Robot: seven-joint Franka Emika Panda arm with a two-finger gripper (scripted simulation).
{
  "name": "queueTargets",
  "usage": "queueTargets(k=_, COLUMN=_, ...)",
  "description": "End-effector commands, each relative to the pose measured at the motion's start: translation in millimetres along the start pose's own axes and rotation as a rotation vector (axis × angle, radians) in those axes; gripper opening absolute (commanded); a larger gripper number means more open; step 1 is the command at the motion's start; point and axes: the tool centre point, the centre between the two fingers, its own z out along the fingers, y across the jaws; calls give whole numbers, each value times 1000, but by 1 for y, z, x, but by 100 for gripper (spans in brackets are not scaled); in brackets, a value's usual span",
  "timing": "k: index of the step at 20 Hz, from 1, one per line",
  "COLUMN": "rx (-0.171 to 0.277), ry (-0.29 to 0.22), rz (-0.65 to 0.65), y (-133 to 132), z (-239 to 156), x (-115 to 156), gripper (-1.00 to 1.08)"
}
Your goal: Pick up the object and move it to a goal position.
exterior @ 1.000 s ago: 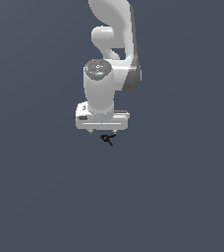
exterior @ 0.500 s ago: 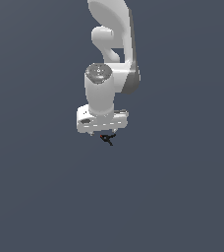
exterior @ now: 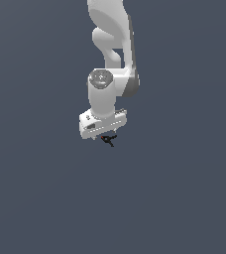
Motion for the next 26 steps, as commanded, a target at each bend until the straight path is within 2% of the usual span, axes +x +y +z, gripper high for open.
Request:
queueTargets(k=1, rx=-1, ry=2, rz=-72, y=-2, z=6, x=-3, gripper=100)
queueTargets(k=20, rx=-5, ry=21, rz=-611, y=-20, z=46, x=-22, gripper=100)
queueTargets(k=26, rx=-6, ry=29, rz=-742, y=-26, z=55, x=-27, gripper=100)
